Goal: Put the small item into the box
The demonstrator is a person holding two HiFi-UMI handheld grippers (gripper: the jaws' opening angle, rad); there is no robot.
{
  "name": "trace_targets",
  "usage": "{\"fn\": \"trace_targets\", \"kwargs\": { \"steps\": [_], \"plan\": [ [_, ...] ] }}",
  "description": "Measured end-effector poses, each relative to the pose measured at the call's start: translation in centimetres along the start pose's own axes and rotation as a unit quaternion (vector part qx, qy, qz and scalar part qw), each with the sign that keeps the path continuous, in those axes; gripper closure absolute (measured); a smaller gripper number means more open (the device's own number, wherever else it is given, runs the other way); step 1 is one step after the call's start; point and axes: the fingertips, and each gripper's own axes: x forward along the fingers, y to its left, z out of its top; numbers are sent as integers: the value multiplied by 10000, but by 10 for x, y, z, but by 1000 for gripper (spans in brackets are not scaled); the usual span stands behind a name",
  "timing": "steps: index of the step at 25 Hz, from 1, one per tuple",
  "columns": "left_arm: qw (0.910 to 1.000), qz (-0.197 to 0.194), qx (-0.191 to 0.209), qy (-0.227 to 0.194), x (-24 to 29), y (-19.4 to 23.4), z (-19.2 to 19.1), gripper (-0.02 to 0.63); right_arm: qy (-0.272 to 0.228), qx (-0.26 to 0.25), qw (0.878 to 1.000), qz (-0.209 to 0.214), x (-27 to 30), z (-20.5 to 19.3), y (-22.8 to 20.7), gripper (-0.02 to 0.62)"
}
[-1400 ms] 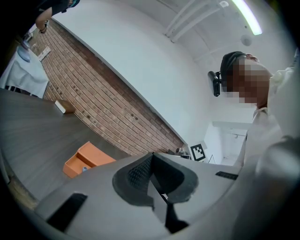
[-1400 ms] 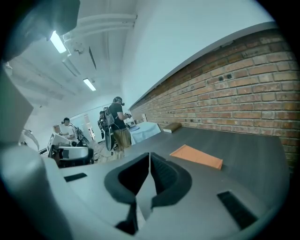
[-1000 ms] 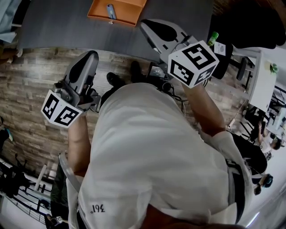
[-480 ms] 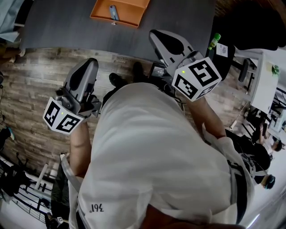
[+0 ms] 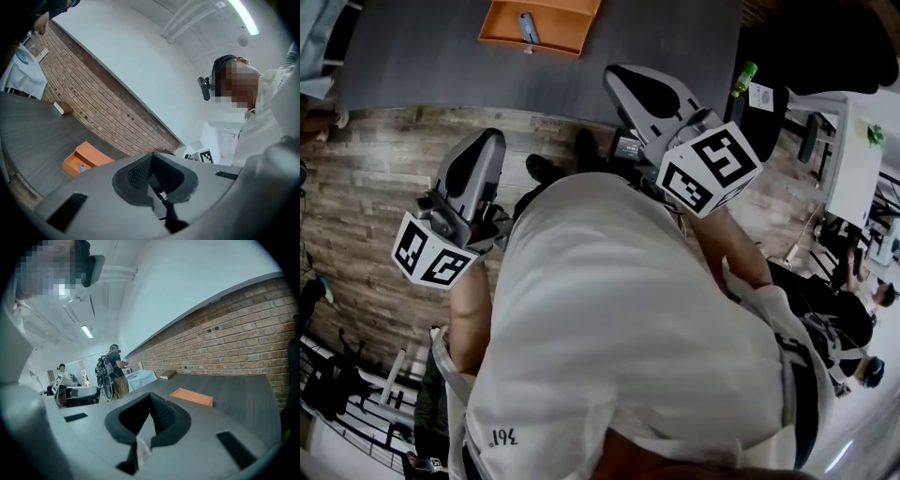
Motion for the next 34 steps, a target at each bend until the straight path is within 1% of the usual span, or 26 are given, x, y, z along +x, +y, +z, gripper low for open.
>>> {"fn": "trace_targets", "kwargs": {
  "steps": [4,10,28,34],
  "plan": [
    [10000,-57,21,5,3,-4,1,598,-42,-13,10000,56,-3,1,6,583],
    [9999,-97,36,8,7,-9,-1,598,-132,9,9999,77,-5,6,4,583],
    [9998,-183,13,87,8,-10,-3,598,-230,74,9997,-106,-10,13,-8,584],
    [9997,-203,-6,113,14,-10,-4,598,-194,81,9997,-95,-9,12,-12,584]
  ]
}}
